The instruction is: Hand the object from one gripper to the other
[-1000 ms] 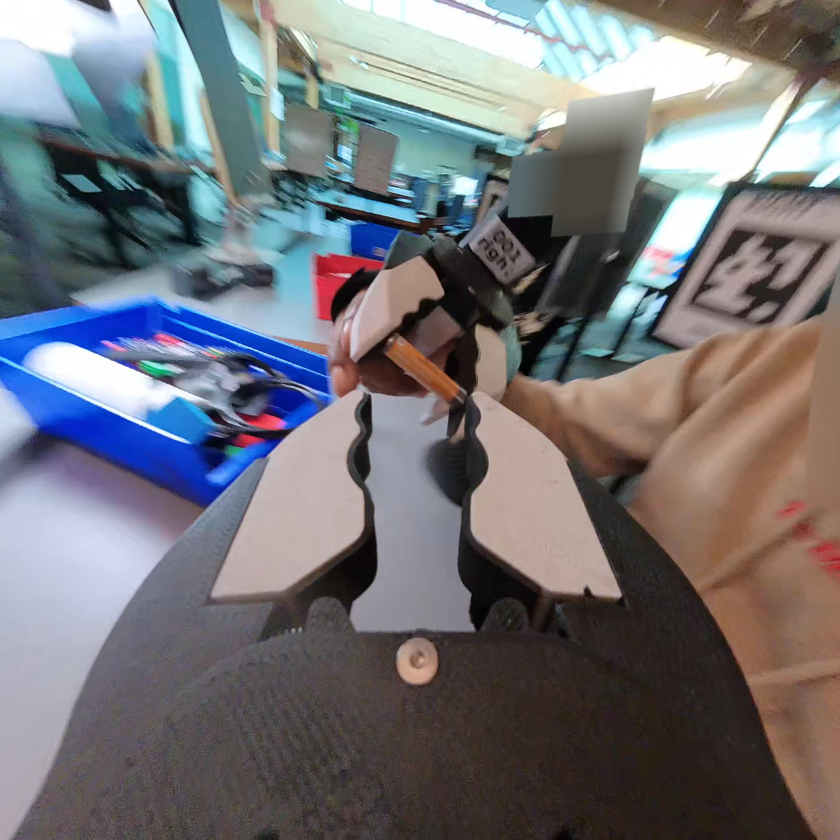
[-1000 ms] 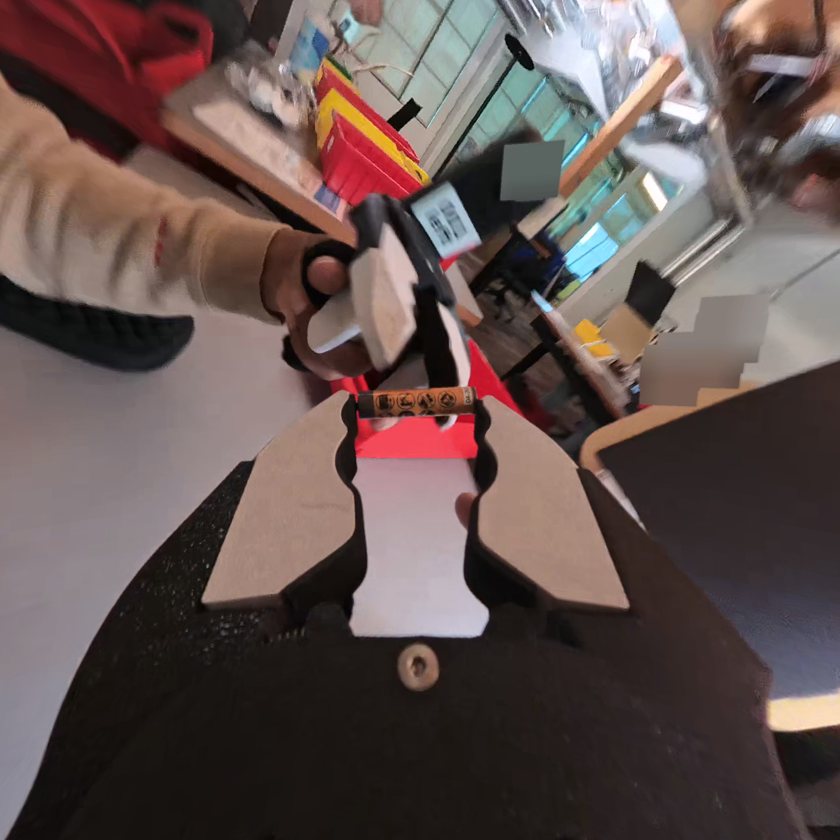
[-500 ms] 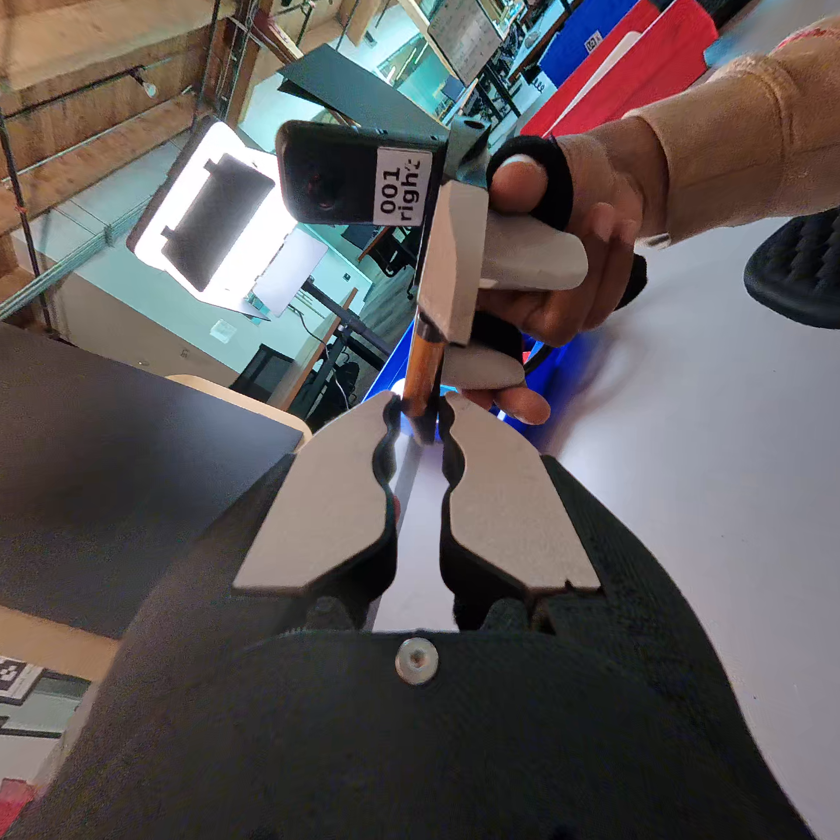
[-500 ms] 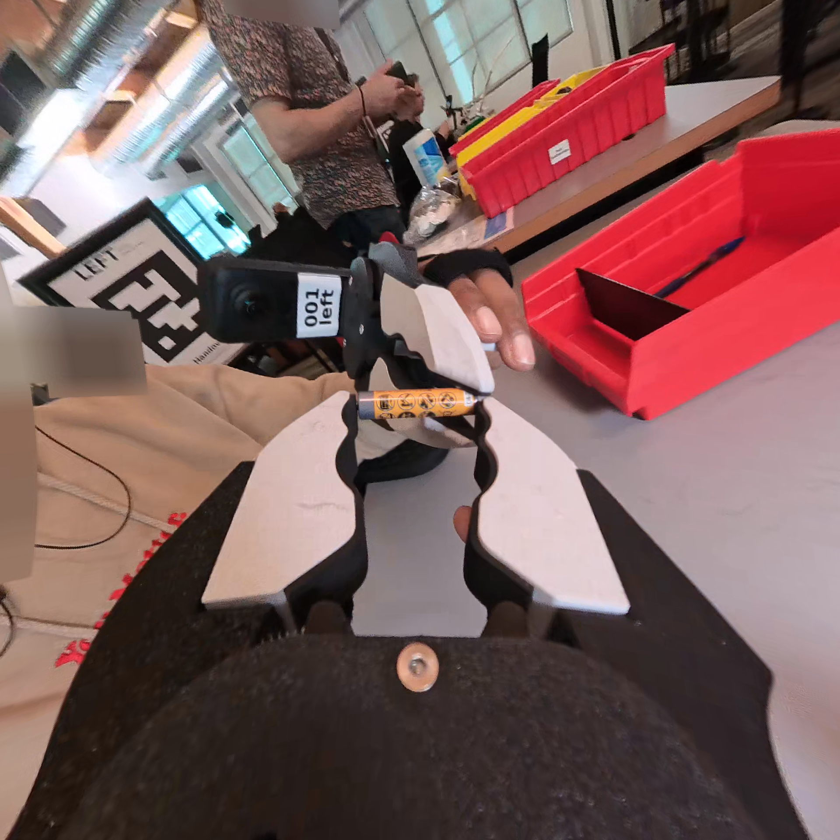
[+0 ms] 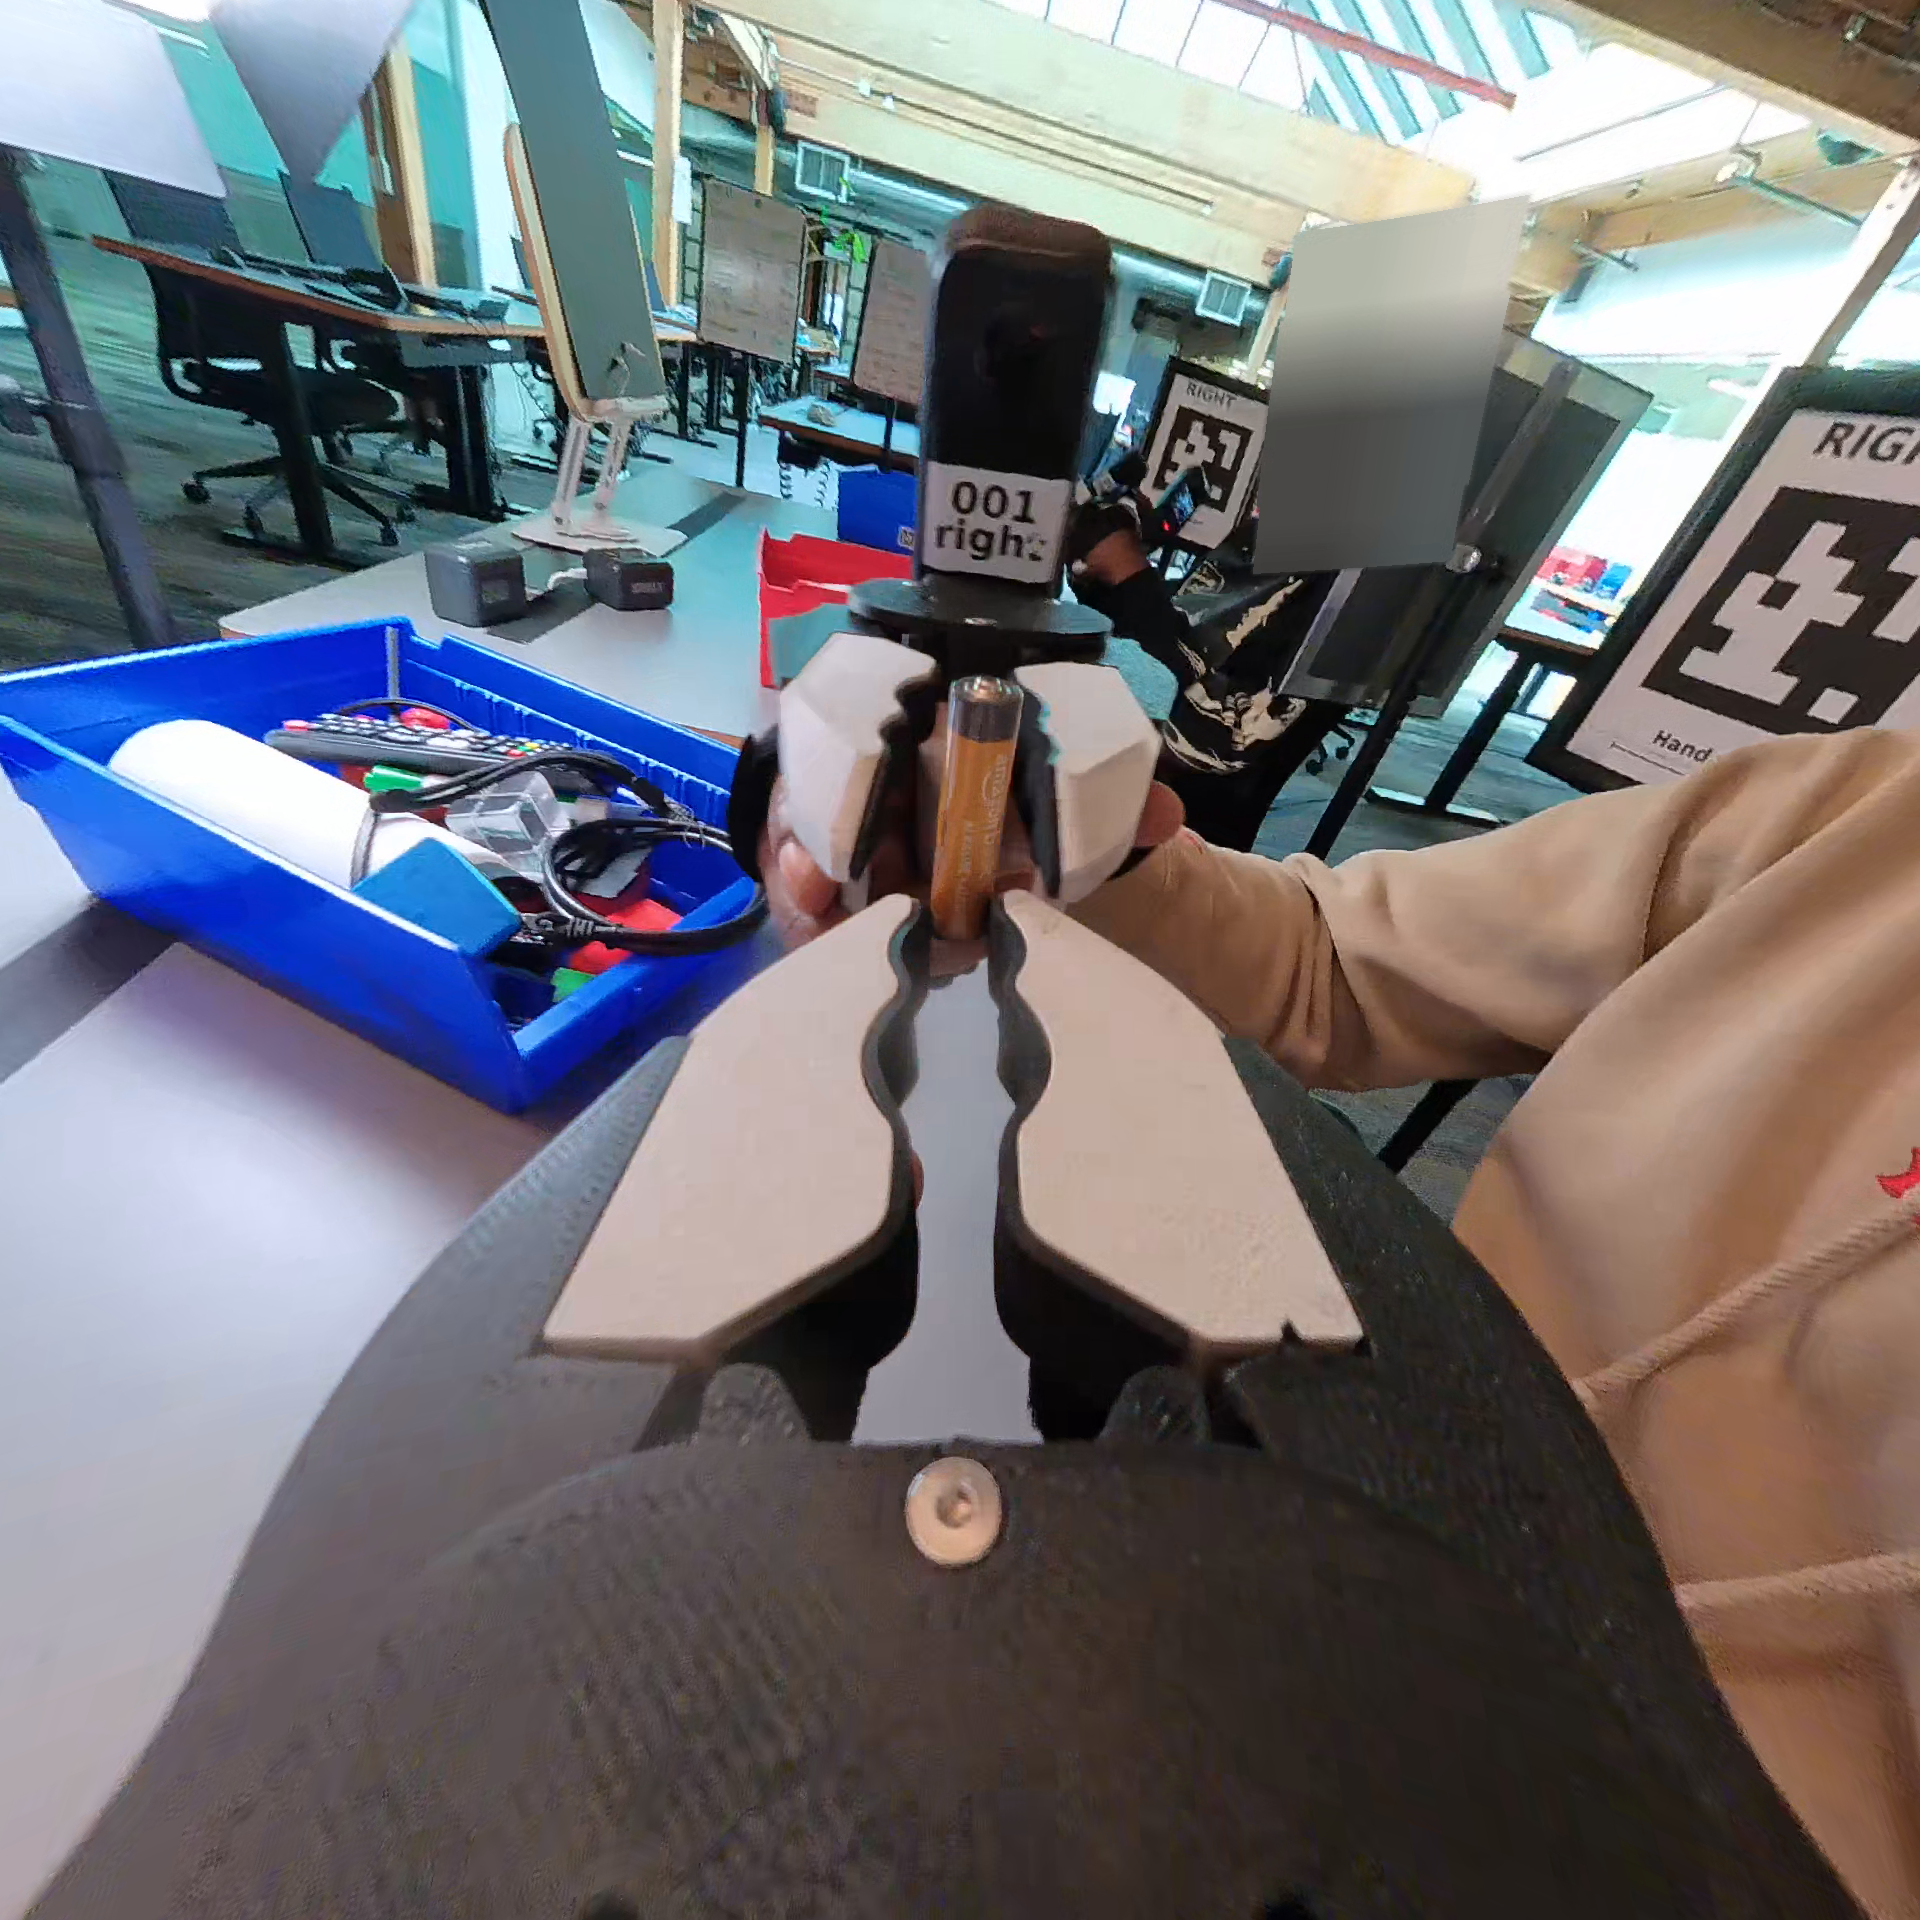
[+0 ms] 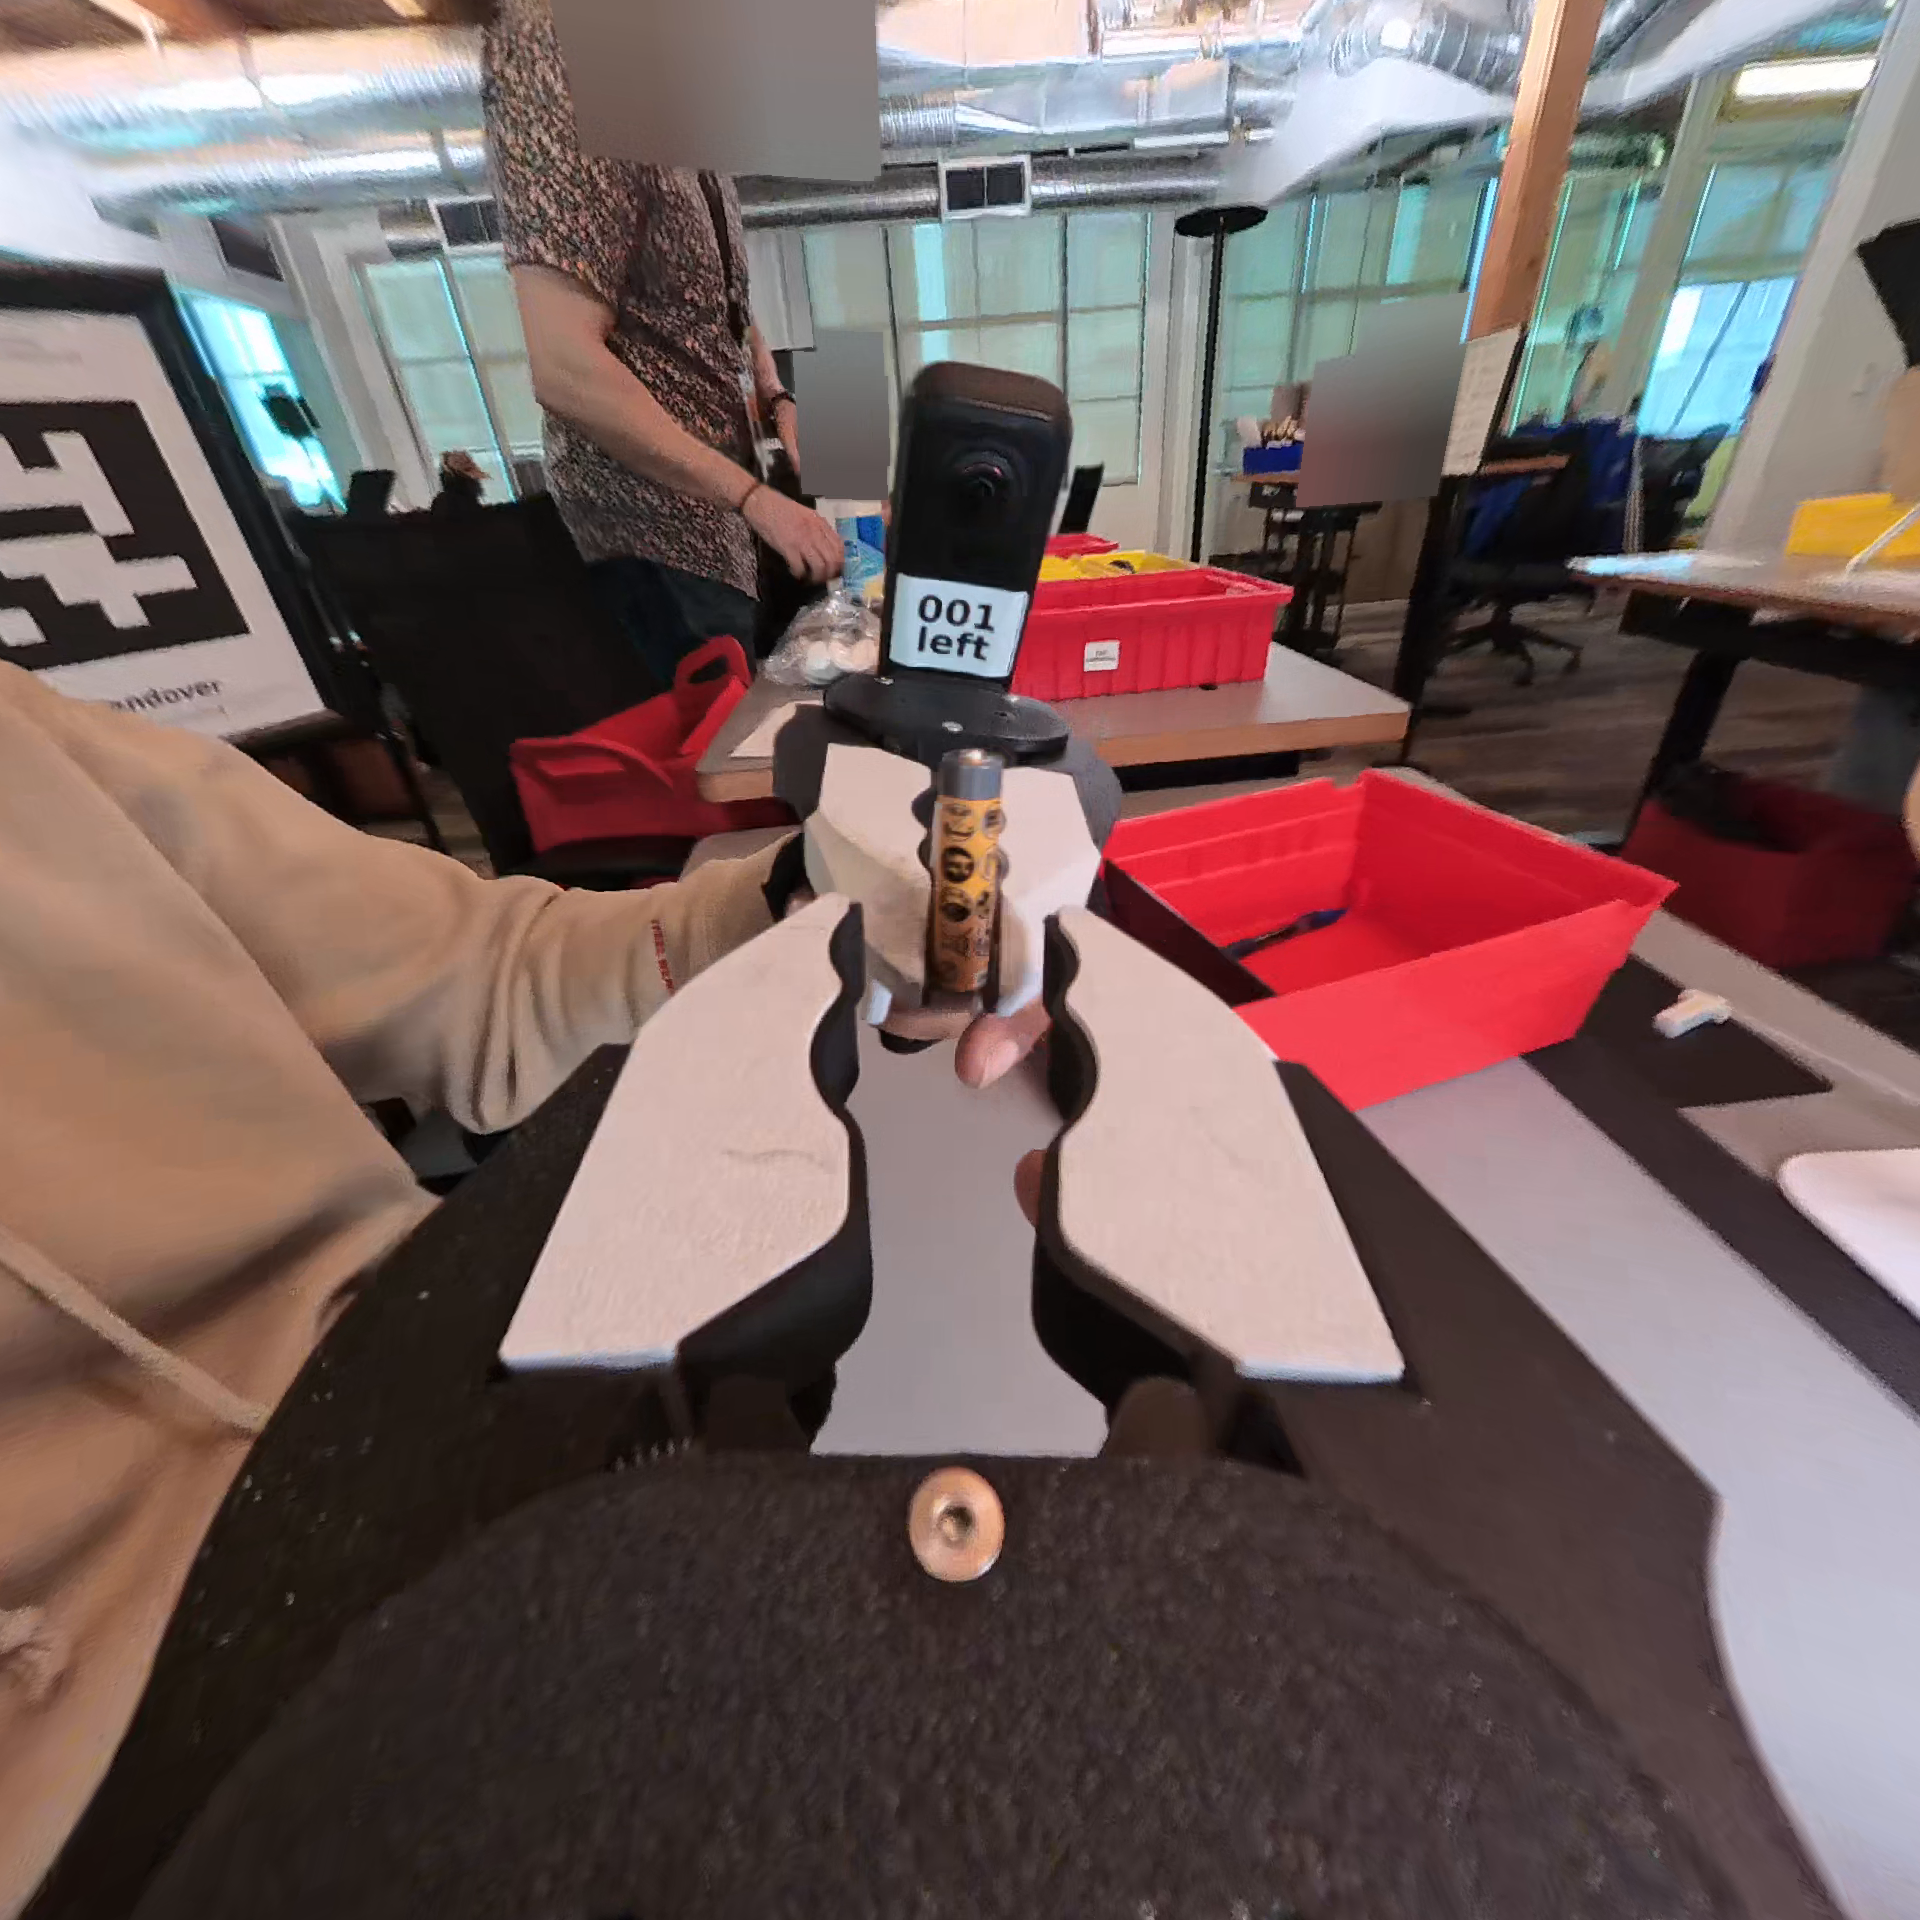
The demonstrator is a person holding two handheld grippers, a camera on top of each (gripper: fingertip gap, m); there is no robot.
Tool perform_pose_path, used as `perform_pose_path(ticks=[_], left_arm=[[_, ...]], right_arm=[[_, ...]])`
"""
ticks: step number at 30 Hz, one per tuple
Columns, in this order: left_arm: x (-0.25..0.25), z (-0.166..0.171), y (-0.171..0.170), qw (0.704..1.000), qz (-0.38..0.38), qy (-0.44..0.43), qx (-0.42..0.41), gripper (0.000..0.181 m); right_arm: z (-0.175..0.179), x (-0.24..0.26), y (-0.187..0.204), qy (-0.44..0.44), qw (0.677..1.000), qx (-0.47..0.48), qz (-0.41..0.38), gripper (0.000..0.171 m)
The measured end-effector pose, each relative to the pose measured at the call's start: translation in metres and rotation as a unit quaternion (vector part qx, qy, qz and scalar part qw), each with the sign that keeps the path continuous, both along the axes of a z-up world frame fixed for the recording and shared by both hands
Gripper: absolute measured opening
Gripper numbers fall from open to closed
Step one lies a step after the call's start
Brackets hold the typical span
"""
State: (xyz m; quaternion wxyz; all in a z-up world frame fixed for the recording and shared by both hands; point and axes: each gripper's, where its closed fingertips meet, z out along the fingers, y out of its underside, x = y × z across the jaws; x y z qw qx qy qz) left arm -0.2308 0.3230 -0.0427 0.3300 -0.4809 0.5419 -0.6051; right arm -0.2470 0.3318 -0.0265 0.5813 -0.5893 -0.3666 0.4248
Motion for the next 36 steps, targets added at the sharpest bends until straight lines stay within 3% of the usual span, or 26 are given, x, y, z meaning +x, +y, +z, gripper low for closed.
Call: perform_pose_path(ticks=[4,6,8,11,20,27,30,32,34,36], left_arm=[[0.004,-0.006,-0.002,1.0,0.008,0.014,0.01,0.01],[0.002,-0.002,-0.001,1.0,0.004,-0.003,0.009,0.012],[-0.005,0.009,0.004,0.999,0.014,-0.031,0.008,0.022],[-0.014,0.023,0.008,0.998,0.019,-0.055,0.001,0.022],[-0.005,0.004,0.0,0.999,0.023,0.006,0.049,0.011],[-0.008,0.0,0.014,0.999,0.035,0.021,0.019,0.011],[-0.003,-0.002,0.012,0.998,0.013,0.028,-0.049,0.011],[-0.004,-0.002,0.01,0.994,-0.011,0.033,-0.1,0.011],[-0.006,0.001,0.007,0.99,-0.032,0.035,-0.136,0.01],[-0.007,0.003,0.003,0.985,-0.048,0.037,-0.16,0.01]], right_arm=[[-0.004,0.0,0.001,0.019,0.999,-0.022,0.021,0.012],[-0.002,0.001,0.0,0.025,0.999,-0.021,0.026,0.01],[0.003,0.007,-0.001,0.028,0.999,-0.017,0.021,0.01],[0.001,0.011,0.0,0.007,1.0,-0.02,0.014,0.01],[-0.03,-0.017,-0.002,-0.068,0.997,-0.029,0.024,0.01],[0.015,0.022,-0.001,0.018,1.0,-0.002,-0.01,0.022],[0.022,0.016,-0.014,-0.014,0.995,0.092,-0.02,0.032],[0.012,0.01,-0.012,-0.115,0.97,0.201,-0.075,0.042],[-0.005,0.006,-0.006,-0.242,0.913,0.303,-0.125,0.054],[-0.022,0.002,-0.001,-0.328,0.871,0.338,-0.139,0.064]])
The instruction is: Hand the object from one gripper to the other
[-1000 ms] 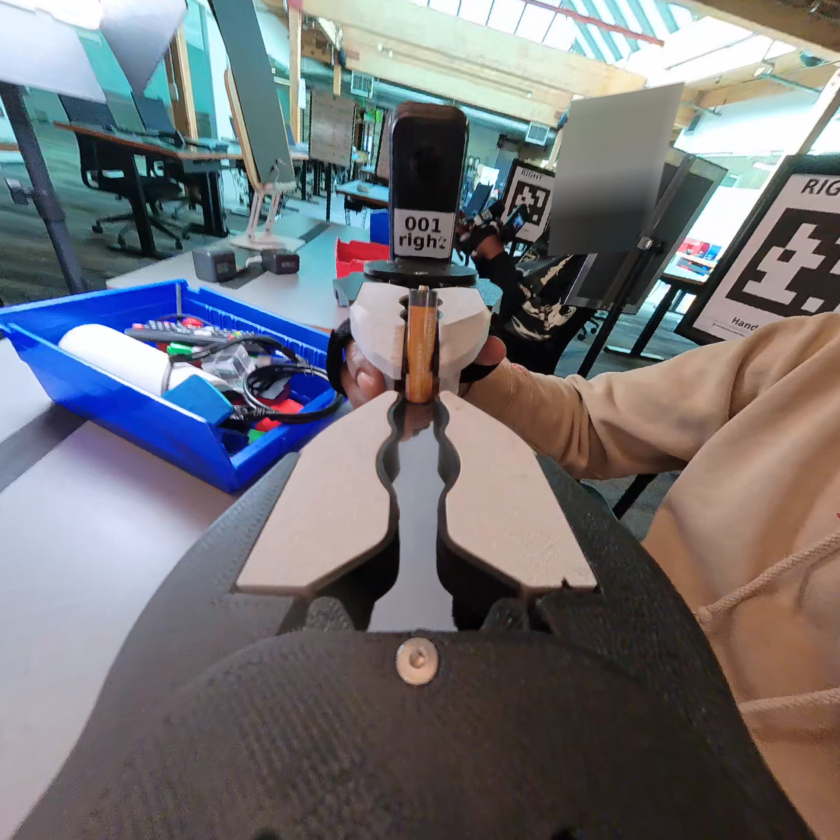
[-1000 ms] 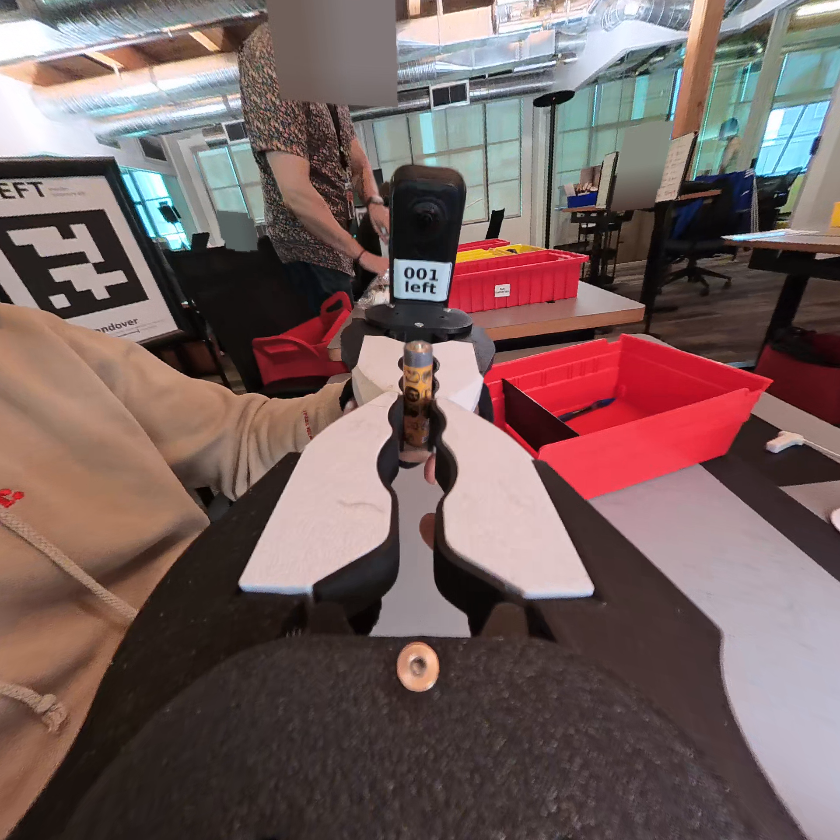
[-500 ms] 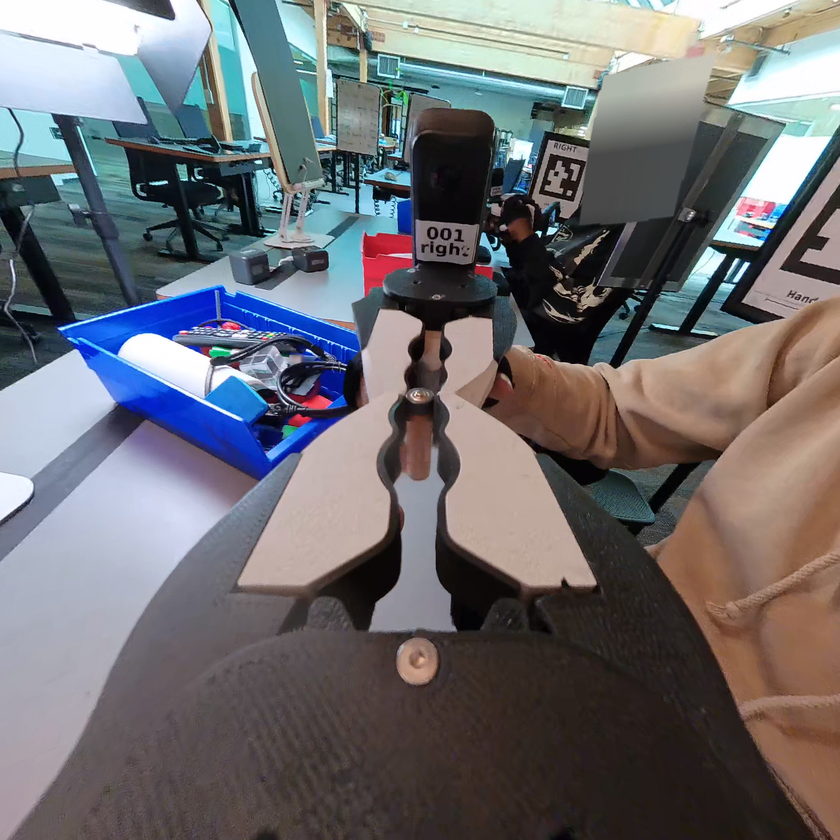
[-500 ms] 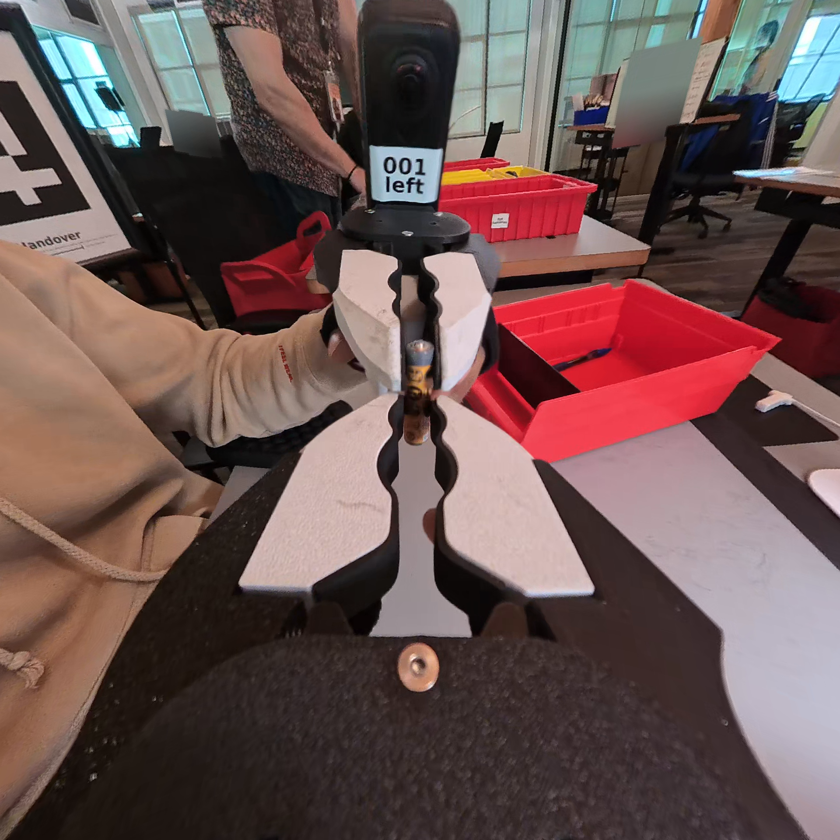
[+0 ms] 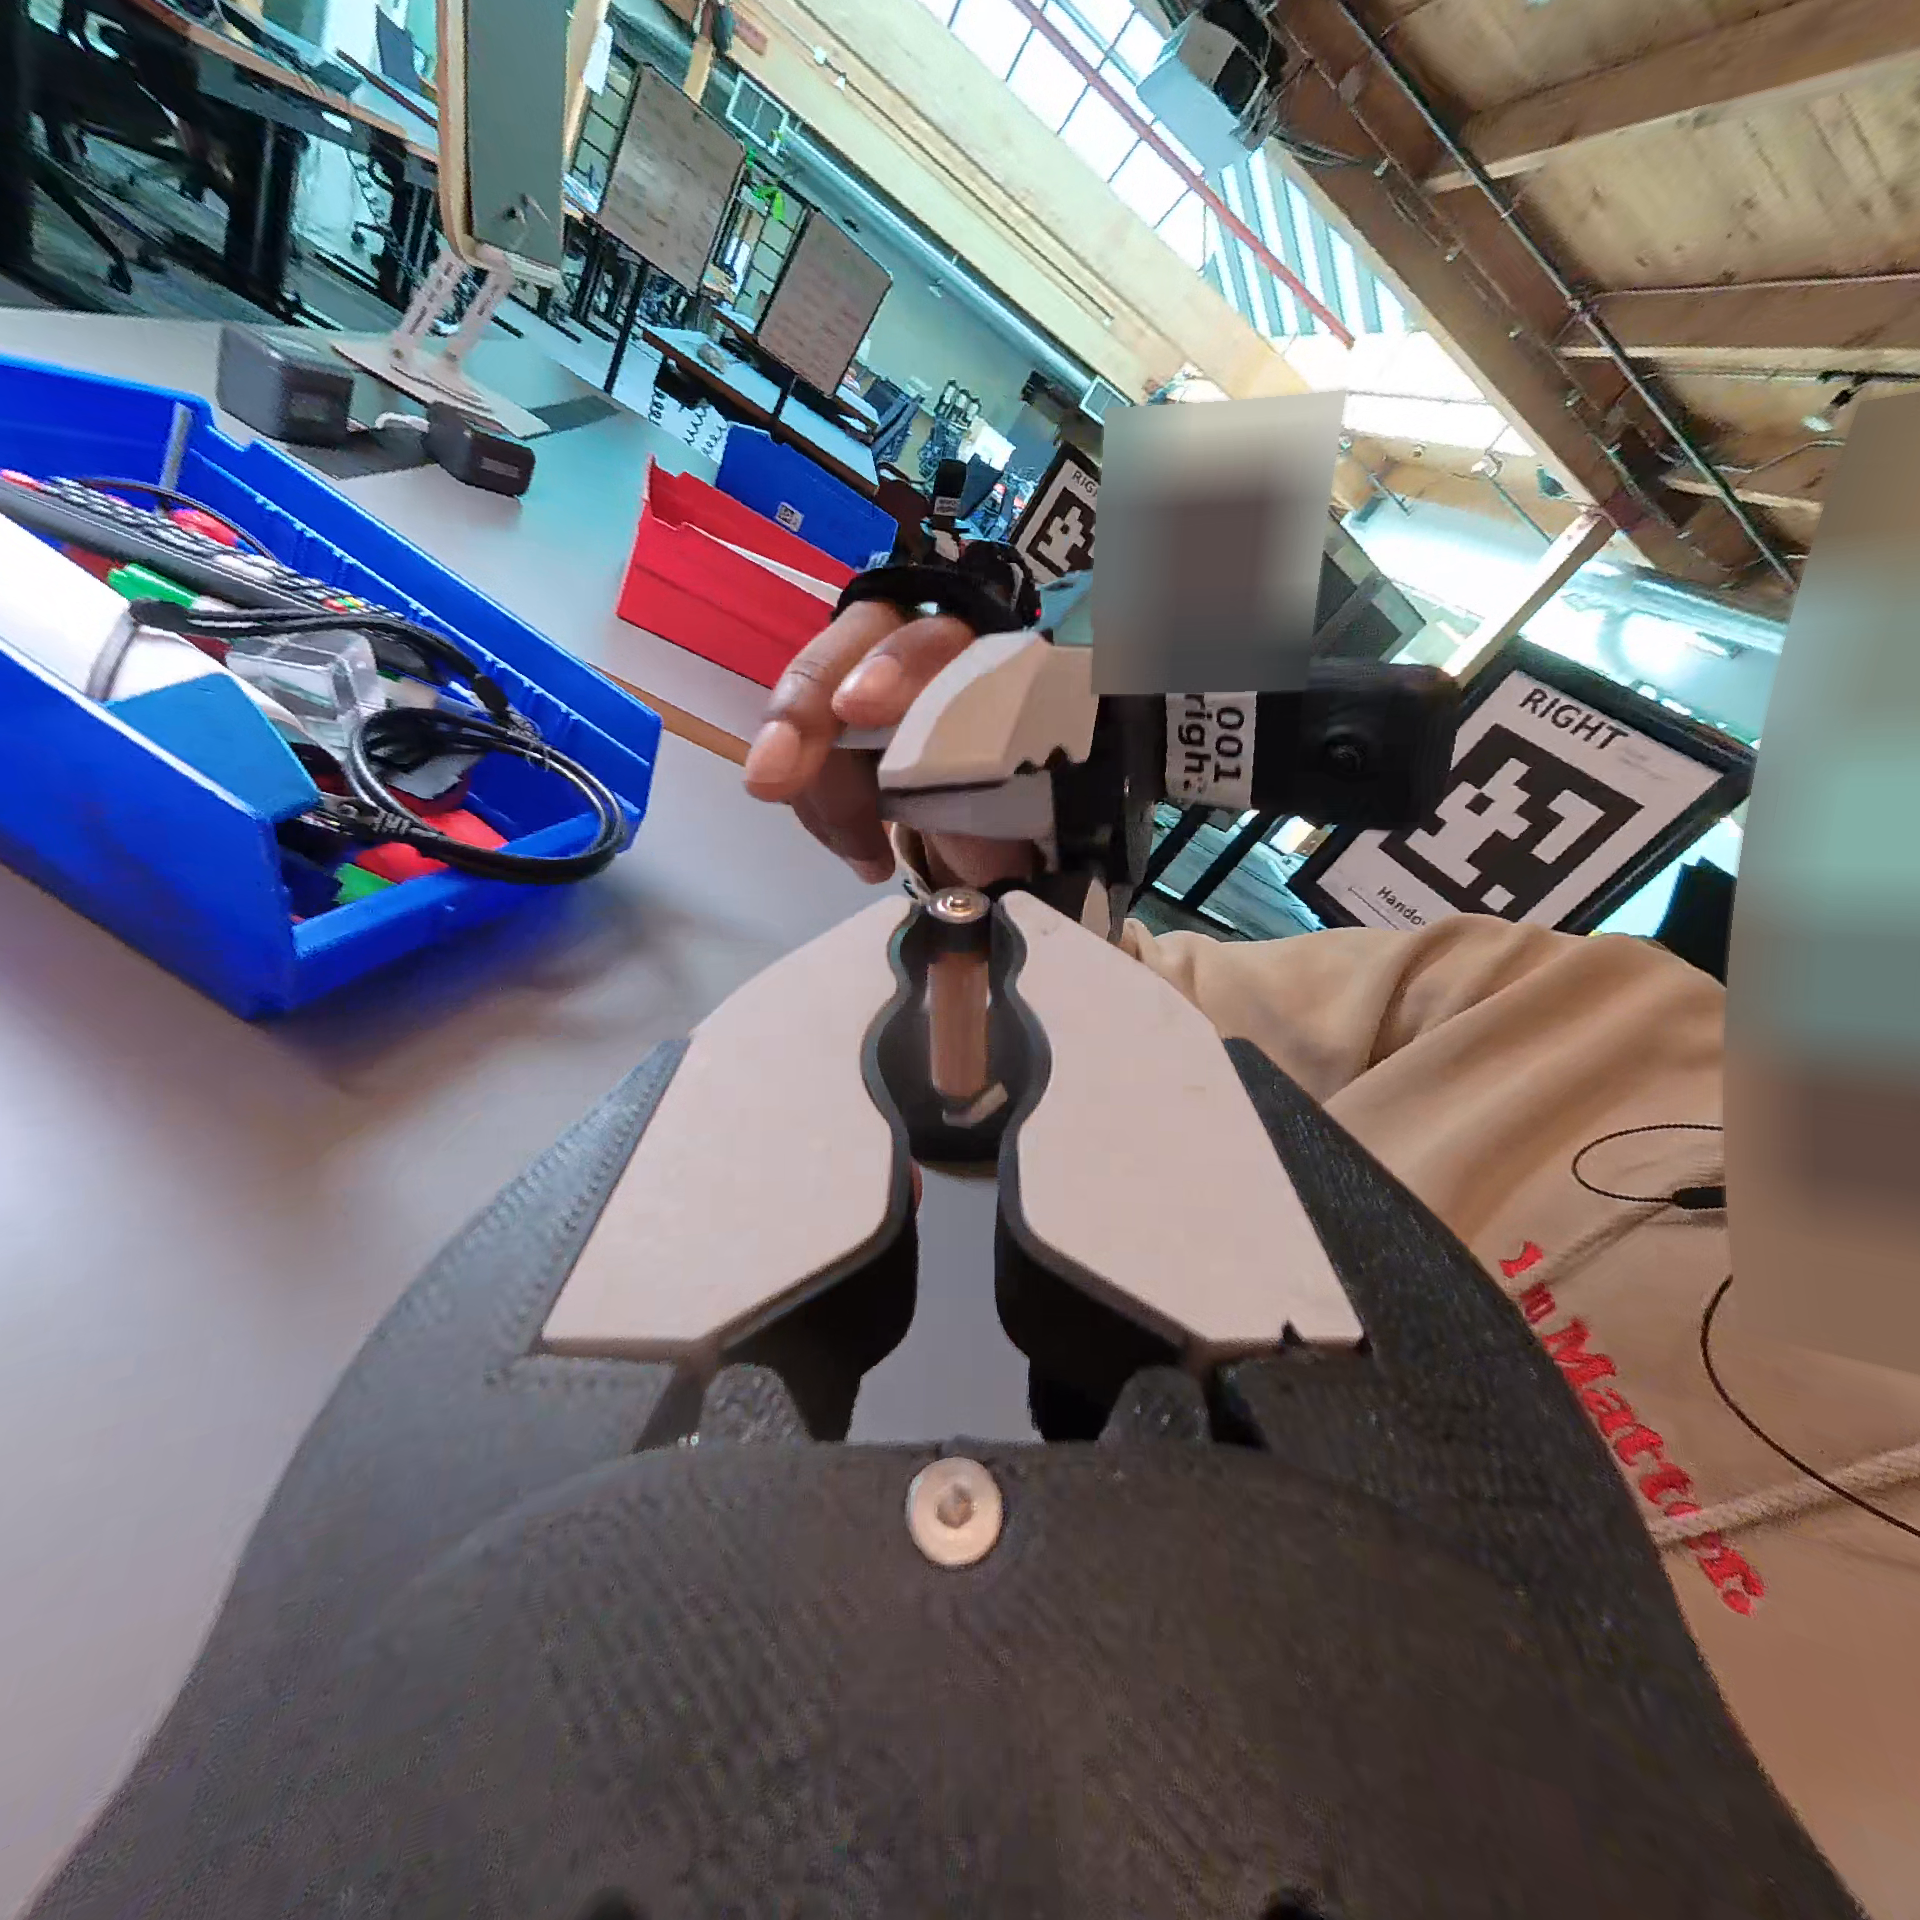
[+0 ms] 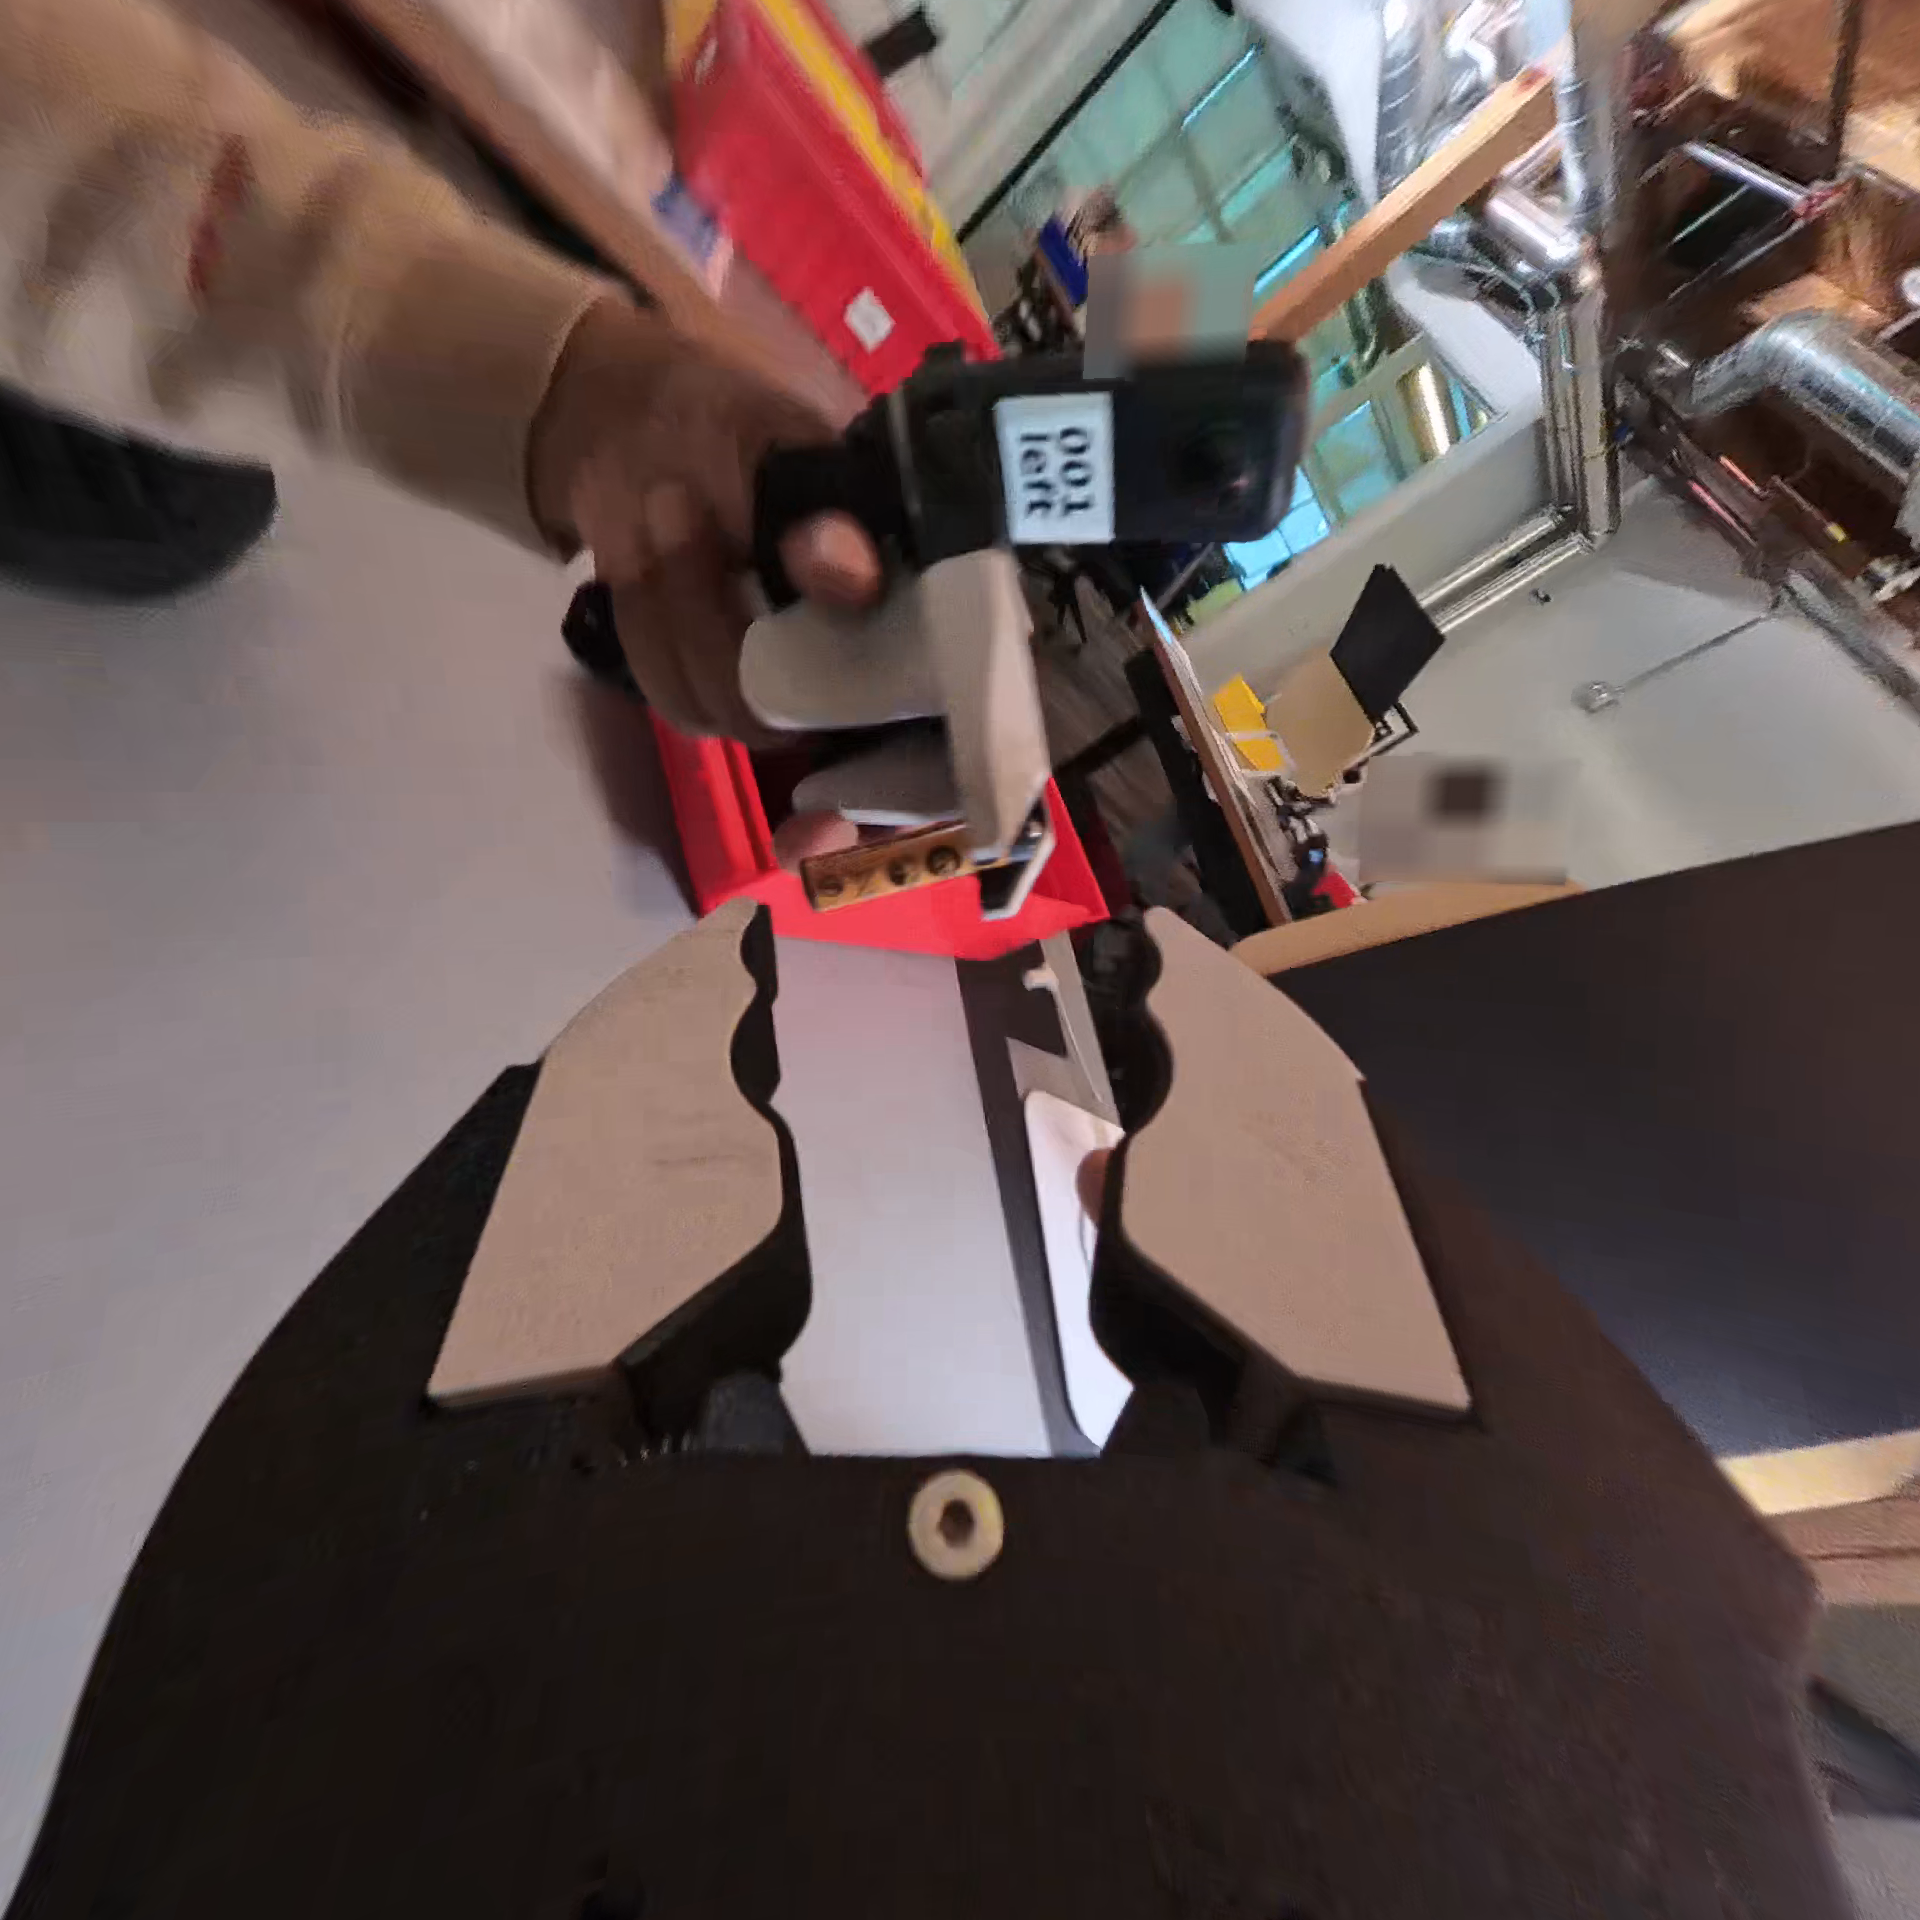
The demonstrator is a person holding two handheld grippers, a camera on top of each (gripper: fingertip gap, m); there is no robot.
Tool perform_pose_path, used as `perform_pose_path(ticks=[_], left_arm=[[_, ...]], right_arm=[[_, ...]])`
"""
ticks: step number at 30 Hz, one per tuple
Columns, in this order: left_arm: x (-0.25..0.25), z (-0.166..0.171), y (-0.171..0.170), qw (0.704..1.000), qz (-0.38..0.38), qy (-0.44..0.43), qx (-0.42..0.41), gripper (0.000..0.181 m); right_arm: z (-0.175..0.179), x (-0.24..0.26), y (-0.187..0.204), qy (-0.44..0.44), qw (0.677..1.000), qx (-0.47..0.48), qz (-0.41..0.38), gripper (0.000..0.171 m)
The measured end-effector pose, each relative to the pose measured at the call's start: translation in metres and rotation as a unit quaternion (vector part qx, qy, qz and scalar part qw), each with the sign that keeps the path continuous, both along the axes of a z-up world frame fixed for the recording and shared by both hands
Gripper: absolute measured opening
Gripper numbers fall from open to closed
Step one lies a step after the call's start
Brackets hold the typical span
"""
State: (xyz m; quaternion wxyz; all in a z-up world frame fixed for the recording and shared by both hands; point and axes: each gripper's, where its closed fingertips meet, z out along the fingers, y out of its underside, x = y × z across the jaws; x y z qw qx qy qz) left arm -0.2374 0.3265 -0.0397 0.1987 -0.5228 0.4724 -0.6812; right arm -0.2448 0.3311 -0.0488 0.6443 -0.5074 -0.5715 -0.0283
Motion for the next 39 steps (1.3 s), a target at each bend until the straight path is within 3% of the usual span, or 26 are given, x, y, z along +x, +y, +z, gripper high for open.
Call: perform_pose_path(ticks=[4,9,11,12,16,19,21,25,32,36,39], left_arm=[[0.002,-0.004,-0.005,1.0,-0.01,0.014,-0.001,0.01],[0.003,-0.004,-0.005,1.0,-0.007,0.011,-0.006,0.011],[0.006,-0.003,0.008,0.999,0.043,0.001,0.016,0.044],[0.005,-0.001,0.02,0.996,0.08,-0.003,0.039,0.047],[-0.017,0.012,0.062,0.968,0.203,-0.011,0.144,0.045],[-0.038,0.022,0.088,0.939,0.275,-0.001,0.208,0.045],[-0.05,0.029,0.099,0.924,0.307,-0.002,0.229,0.044],[-0.063,0.037,0.107,0.912,0.331,-0.006,0.243,0.044],[-0.067,0.035,0.114,0.9,0.351,0.008,0.26,0.044],[-0.067,0.034,0.115,0.896,0.356,0.009,0.265,0.044],[-0.068,0.035,0.118,0.894,0.361,0.009,0.264,0.044]], right_arm=[[-0.004,-0.011,0.0,-0.012,0.999,0.031,0.007,0.065],[-0.006,-0.014,0.0,-0.014,0.999,0.041,0.012,0.046],[-0.005,-0.009,0.002,0.013,1.0,0.003,0.014,0.046],[0.0,-0.001,0.007,0.043,0.999,-0.017,0.005,0.046],[0.008,0.098,0.063,0.135,0.971,-0.088,-0.176,0.046],[-0.027,0.202,0.098,0.177,0.907,-0.159,-0.347,0.046],[-0.063,0.247,0.104,0.176,0.868,-0.211,-0.413,0.046],[-0.11,0.271,0.106,0.152,0.828,-0.287,-0.458,0.046],[-0.141,0.288,0.096,0.062,0.782,-0.325,-0.529,0.046],[-0.133,0.287,0.096,0.085,0.782,-0.324,-0.526,0.047],[-0.095,0.288,0.098,0.139,0.802,-0.267,-0.516,0.06]])
